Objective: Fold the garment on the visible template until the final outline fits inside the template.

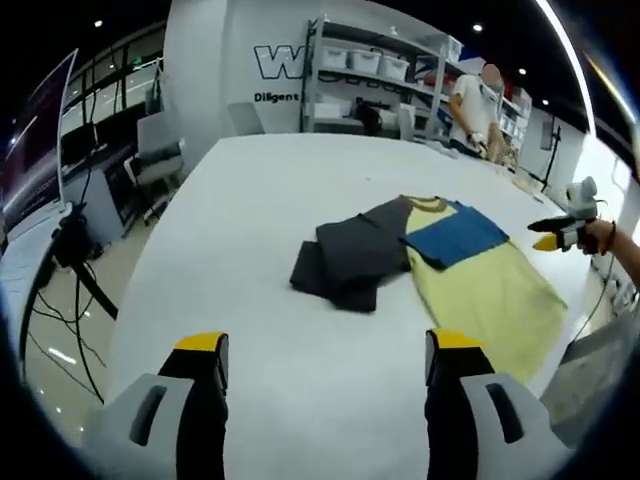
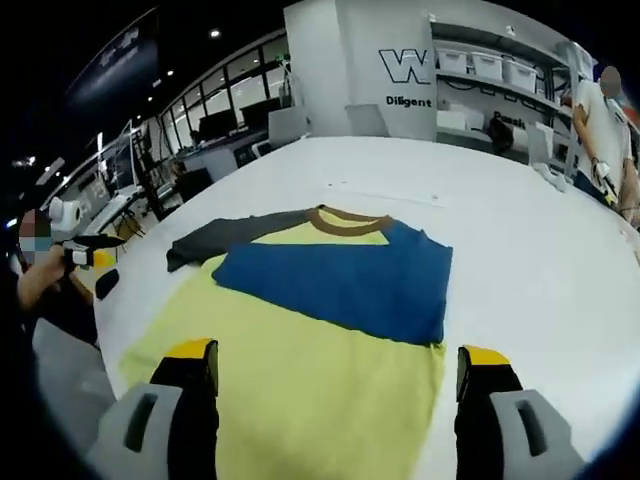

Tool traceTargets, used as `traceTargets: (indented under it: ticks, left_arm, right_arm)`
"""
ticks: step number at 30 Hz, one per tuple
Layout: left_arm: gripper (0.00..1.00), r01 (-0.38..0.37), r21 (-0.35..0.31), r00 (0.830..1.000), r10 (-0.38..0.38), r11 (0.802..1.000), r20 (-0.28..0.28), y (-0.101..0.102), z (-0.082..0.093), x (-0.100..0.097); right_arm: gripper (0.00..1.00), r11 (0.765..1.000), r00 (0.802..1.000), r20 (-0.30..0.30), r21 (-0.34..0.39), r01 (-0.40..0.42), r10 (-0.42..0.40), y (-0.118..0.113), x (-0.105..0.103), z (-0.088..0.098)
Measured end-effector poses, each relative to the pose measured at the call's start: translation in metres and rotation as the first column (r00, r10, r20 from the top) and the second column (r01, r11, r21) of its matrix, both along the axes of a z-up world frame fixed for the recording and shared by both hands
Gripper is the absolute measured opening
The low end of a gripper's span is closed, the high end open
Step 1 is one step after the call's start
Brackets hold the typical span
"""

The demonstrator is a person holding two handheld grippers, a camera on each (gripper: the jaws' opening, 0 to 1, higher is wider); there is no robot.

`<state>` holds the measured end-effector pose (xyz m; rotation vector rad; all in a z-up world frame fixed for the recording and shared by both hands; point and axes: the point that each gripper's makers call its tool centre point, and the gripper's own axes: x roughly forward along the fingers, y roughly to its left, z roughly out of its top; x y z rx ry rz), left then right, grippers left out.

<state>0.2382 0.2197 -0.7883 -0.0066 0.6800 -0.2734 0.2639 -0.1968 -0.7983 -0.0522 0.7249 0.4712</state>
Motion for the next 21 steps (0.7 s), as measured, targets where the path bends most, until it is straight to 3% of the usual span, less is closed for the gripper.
traceTargets:
  ticks: [7,10,16,21]
  left_arm:
    - [0.78,-0.012,0.021,1.000,0.012,1.000,0.002,0.006,-0.005,0.016]
    - [0.73,-0.021,0.054,0.999,0.022,0.998,-0.026,0.013,-0.016,0.024]
    - [0.64,-0.046,0.035,0.998,0.047,0.998,-0.034,0.018,-0.029,0.039]
    - [0.64,-0.066,0.033,0.997,0.067,0.997,-0.034,0.020,-0.040,0.051]
  right_arm:
    - [0.99,1.000,1.000,0.014,0.009,-0.027,0.027,0.009,-0.010,0.010]
    - [0.99,0.999,0.999,0.019,0.006,-0.037,0.037,0.012,-0.014,0.012]
    - [0.99,0.998,0.998,0.024,0.005,-0.057,0.057,0.019,-0.022,0.018]
    - [0.99,0.997,0.997,0.027,0.010,-0.076,0.076,0.021,-0.025,0.021]
